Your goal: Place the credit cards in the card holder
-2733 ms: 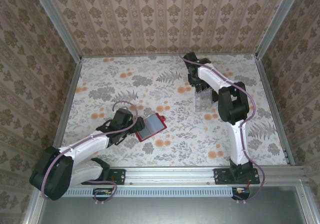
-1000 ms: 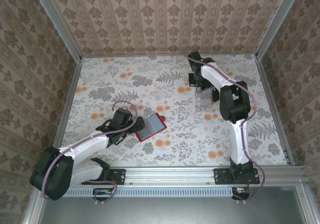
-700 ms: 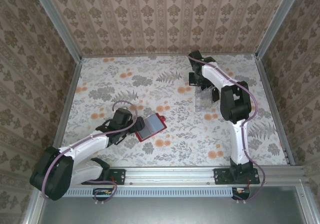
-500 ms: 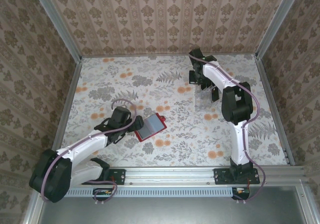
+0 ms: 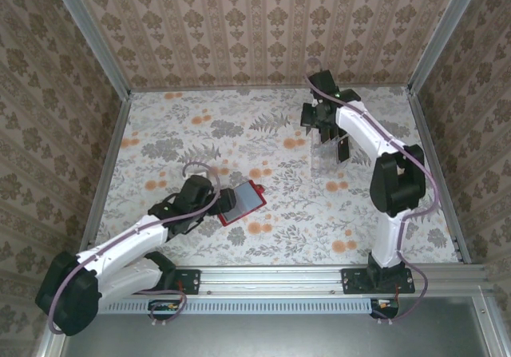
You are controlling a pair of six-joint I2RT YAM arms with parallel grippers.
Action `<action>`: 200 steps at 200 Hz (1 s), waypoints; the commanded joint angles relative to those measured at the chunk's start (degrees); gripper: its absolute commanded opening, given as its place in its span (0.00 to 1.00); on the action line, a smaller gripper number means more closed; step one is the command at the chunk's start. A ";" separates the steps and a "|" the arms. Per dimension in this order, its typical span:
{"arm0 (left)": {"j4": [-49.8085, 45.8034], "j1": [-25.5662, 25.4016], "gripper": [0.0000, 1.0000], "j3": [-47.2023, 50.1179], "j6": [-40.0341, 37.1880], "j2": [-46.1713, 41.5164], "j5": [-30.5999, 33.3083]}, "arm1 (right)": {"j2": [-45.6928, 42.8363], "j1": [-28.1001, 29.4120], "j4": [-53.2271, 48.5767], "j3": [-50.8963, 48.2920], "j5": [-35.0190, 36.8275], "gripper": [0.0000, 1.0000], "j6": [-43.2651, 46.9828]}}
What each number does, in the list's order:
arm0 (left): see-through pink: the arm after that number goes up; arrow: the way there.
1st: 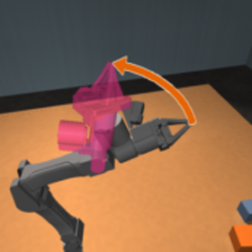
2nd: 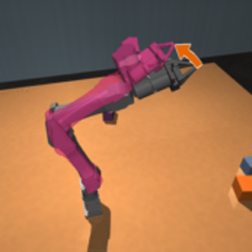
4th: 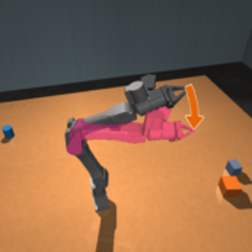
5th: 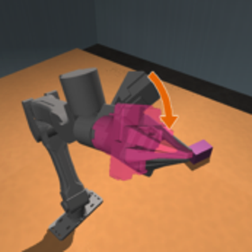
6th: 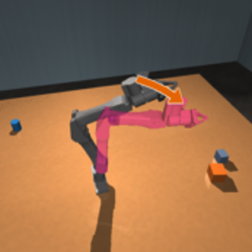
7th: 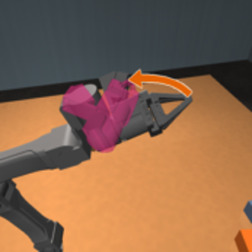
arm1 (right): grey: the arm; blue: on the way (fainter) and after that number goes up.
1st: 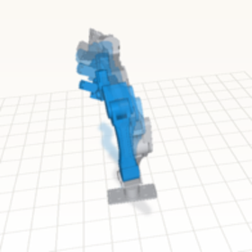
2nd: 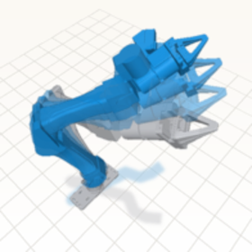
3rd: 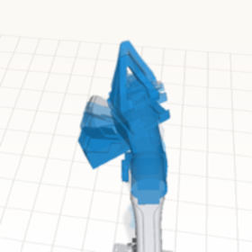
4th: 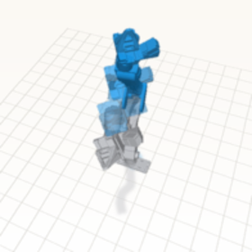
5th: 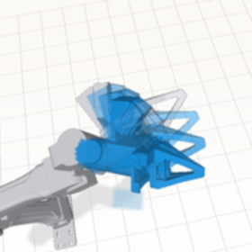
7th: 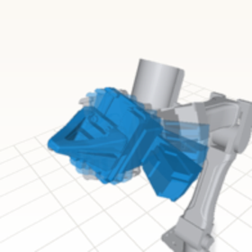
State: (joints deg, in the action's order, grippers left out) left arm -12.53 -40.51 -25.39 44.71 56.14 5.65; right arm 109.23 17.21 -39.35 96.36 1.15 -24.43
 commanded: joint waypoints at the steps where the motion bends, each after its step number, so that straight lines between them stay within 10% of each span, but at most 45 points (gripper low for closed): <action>1: 1.72 -2.19 1.00 1.47 3.89 0.91 2.76 | -6.62 1.15 6.37 -8.03 -4.72 0.00 -3.94; 200: 17.58 -1.70 1.00 -3.35 3.34 21.81 1.80 | -45.05 14.61 28.42 -58.64 -6.19 0.00 -22.38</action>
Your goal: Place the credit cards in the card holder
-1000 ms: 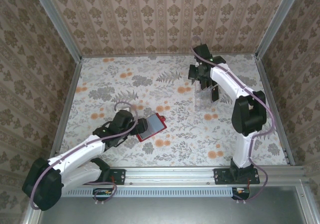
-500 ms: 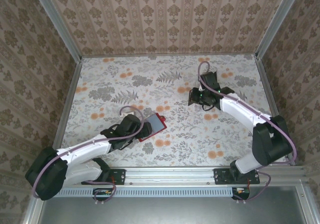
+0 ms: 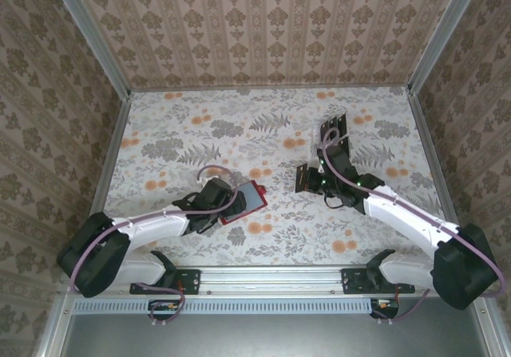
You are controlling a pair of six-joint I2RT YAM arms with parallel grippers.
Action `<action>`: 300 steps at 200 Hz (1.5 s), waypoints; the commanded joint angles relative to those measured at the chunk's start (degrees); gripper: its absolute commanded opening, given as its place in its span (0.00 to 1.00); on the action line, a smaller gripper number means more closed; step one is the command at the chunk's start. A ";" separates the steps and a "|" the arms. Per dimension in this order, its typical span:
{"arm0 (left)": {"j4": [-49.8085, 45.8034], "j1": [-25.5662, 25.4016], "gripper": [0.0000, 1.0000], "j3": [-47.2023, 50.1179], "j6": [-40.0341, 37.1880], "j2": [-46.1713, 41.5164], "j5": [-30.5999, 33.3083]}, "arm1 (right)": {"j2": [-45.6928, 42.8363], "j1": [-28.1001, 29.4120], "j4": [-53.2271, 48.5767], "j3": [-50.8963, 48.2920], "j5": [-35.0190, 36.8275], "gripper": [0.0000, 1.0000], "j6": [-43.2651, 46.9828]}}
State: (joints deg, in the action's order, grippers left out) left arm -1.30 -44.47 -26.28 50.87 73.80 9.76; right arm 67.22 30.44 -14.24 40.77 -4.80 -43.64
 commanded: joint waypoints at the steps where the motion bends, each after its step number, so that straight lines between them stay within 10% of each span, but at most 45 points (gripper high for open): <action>1: 6.37 2.36 1.00 -2.54 -2.94 4.24 -2.34 | -3.14 1.47 3.37 -3.24 -0.18 0.00 -3.28; 68: 7.96 8.46 1.00 -12.15 -10.45 13.18 -6.27 | -3.28 5.80 7.72 -5.49 0.24 0.00 -4.54; 182: -12.74 10.96 1.00 -3.17 -14.05 -6.63 -4.69 | 14.85 18.22 38.88 -7.28 1.95 0.00 -11.67; 300: -9.60 9.27 1.00 -0.62 -16.02 -3.92 -5.18 | 28.29 22.62 54.36 -7.02 8.31 0.00 -15.34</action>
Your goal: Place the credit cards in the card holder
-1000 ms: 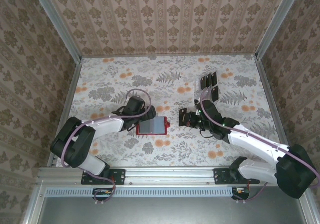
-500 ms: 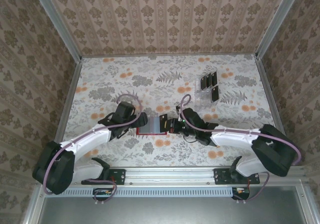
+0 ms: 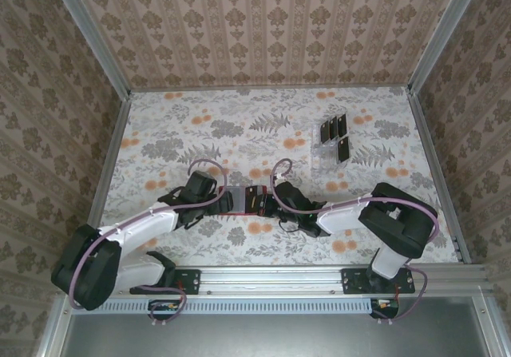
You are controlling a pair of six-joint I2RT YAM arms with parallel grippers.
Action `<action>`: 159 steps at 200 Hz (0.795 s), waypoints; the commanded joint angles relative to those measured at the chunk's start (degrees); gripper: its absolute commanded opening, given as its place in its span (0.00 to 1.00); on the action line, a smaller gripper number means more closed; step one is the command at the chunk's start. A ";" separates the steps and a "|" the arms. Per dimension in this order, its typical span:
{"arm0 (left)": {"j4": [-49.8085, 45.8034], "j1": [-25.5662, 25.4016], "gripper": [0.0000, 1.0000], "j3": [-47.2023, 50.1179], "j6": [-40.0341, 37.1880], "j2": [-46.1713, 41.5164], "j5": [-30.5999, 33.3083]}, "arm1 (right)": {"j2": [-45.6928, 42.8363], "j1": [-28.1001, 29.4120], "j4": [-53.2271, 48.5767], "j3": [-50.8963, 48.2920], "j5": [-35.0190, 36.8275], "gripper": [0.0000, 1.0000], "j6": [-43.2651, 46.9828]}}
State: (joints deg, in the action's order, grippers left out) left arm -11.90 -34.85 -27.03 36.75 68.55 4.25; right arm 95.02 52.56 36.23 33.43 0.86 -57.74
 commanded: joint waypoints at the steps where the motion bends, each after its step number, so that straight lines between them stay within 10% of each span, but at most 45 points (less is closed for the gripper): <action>1: 1.04 -0.37 1.00 0.08 -1.88 1.37 0.37 | 0.45 0.47 3.92 0.32 2.70 0.00 -1.24; 159: -7.85 -2.83 1.00 -0.06 5.43 4.44 10.02 | 6.13 0.48 14.60 -0.47 6.43 0.00 -2.20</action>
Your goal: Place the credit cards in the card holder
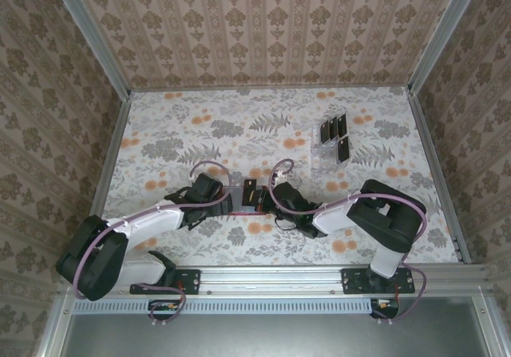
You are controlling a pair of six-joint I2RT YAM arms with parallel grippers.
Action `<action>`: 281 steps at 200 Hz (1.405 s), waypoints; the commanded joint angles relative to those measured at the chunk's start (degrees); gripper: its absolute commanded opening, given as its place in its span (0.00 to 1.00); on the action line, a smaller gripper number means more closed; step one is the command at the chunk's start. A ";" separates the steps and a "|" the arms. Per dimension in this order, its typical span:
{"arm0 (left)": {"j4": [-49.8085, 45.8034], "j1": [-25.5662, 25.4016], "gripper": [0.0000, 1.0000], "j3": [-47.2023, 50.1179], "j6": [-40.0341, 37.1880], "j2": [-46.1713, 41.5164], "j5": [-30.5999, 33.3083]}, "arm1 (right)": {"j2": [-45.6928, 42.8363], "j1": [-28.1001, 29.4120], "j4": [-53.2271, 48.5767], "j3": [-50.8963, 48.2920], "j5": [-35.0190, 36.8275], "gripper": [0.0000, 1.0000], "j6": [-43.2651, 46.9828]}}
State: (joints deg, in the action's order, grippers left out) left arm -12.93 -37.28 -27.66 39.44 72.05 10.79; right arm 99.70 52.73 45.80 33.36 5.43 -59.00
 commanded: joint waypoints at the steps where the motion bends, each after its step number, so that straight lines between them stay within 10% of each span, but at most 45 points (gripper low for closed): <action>1: -6.83 -0.42 1.00 0.58 2.79 0.96 3.51 | 1.50 0.33 5.06 -0.41 1.86 0.00 -0.94; 281: -7.30 -1.33 1.00 1.47 4.76 1.25 5.12 | 7.83 0.32 16.86 -2.76 2.75 0.00 -3.97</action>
State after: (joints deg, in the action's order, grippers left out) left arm -14.35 -38.61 -27.66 42.92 72.31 14.41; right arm 109.12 52.73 60.71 32.01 6.92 -62.83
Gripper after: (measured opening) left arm 0.997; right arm 0.065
